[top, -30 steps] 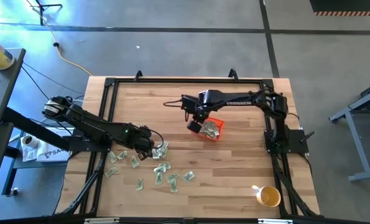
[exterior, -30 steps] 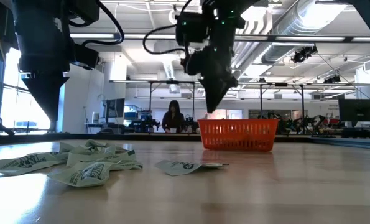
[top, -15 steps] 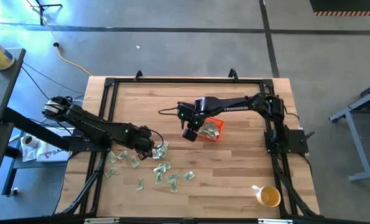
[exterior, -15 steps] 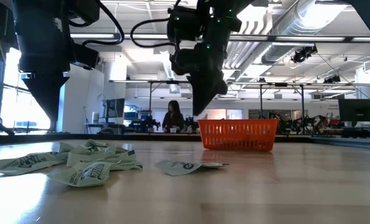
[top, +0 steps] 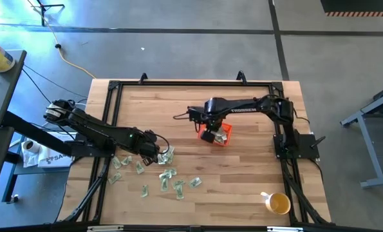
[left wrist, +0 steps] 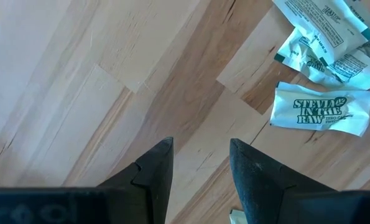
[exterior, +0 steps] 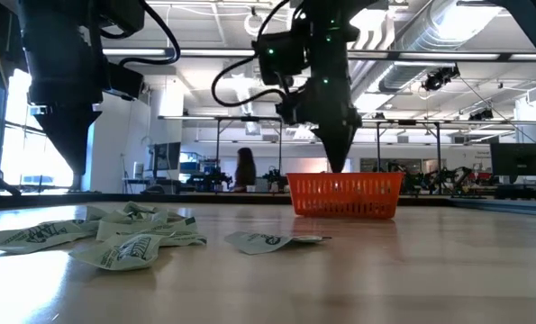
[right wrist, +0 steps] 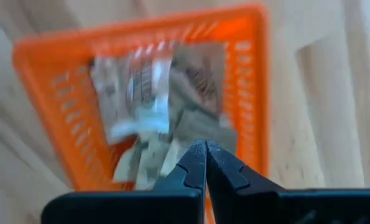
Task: Pick and place Stevia / Truvia into bins
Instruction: Adjust the green stevia packets in the orange basket
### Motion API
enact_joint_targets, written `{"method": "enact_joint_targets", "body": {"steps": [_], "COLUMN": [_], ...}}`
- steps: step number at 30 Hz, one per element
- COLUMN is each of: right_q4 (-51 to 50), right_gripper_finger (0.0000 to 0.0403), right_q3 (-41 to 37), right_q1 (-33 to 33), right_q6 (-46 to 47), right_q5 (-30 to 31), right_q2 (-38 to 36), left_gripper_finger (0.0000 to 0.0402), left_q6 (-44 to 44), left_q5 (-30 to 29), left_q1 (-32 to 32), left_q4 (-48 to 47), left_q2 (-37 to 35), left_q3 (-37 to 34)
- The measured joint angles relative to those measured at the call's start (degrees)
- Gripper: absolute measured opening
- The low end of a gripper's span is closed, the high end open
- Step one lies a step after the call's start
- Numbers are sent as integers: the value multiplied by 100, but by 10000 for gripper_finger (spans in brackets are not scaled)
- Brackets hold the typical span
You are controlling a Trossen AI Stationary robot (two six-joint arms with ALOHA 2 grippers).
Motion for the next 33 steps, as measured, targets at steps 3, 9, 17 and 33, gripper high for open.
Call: {"method": "enact_joint_targets", "body": {"steps": [3,9,17,33], "right_q4": [121,976,831,338], "right_gripper_finger": [0,0,0,0], "right_q3": [-1,1,-1,-4], "right_q1": [-81,-31,132,-47], "right_q6": [81,177,12,-119], "right_q5": [-32,-486,-709,-224], "right_q2": [-112,-269,170,296], "left_gripper_finger": [191,191,191,191], "left_q6": [0,0,0,0], "left_q5": [0,0,0,-46], "left_q1": [0,0,0,0], "left_q4": [-2,-4,-9,-38], "left_q2": [-1,1,0,2], "left_q3": [0,0,0,0]}}
